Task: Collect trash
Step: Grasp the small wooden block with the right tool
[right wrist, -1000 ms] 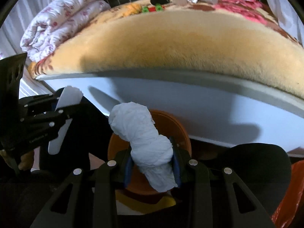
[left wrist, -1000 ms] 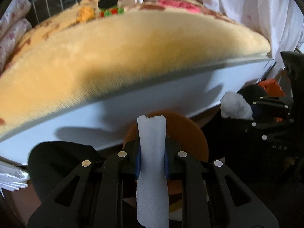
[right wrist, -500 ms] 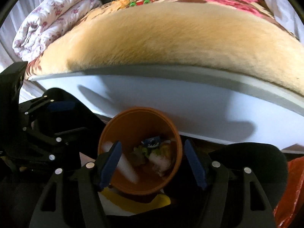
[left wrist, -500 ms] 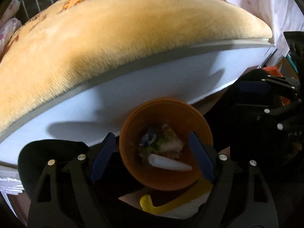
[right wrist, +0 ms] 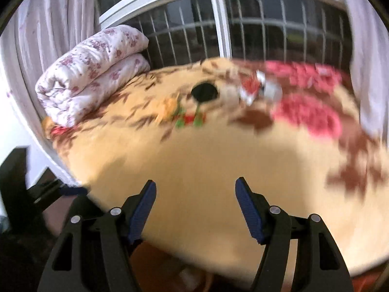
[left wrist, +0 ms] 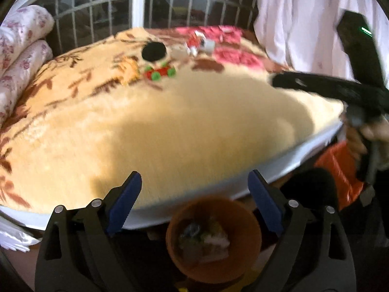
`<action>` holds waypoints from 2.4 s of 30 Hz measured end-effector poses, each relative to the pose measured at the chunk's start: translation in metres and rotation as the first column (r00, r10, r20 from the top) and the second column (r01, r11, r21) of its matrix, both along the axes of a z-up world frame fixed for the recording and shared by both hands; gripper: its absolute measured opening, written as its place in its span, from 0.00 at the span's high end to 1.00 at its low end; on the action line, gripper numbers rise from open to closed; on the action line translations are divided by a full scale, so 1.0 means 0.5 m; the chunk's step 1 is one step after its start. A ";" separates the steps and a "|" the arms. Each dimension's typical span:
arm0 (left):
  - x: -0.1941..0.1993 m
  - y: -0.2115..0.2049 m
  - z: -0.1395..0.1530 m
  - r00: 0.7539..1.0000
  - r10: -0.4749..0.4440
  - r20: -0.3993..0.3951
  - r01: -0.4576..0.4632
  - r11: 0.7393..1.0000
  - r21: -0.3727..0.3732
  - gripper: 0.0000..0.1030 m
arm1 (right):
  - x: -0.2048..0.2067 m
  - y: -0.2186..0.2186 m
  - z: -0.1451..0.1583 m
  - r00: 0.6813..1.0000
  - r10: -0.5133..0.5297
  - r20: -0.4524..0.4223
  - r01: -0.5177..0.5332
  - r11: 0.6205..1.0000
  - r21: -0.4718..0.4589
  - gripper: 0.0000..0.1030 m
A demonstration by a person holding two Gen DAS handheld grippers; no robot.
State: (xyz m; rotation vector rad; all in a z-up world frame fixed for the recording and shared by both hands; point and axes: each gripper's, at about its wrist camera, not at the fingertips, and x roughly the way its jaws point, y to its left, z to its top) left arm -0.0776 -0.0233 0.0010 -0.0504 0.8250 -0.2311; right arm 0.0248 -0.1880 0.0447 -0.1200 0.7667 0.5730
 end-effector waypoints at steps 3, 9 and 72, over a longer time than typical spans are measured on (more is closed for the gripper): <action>0.014 0.011 0.009 0.999 0.046 0.016 -0.045 0.998 -0.049 0.16 | 0.109 0.048 0.026 0.998 0.034 0.051 -0.033 0.999 -0.033 0.36; 0.024 0.032 0.004 0.997 0.068 0.021 -0.066 0.996 -0.067 0.15 | 0.324 0.154 0.014 0.990 0.133 0.038 -0.125 0.979 -0.163 0.36; 0.565 0.241 -0.051 0.889 0.276 -0.366 -0.360 0.915 -0.183 0.24 | 0.100 -0.066 -0.054 0.999 -0.020 -0.042 0.024 0.995 0.101 0.54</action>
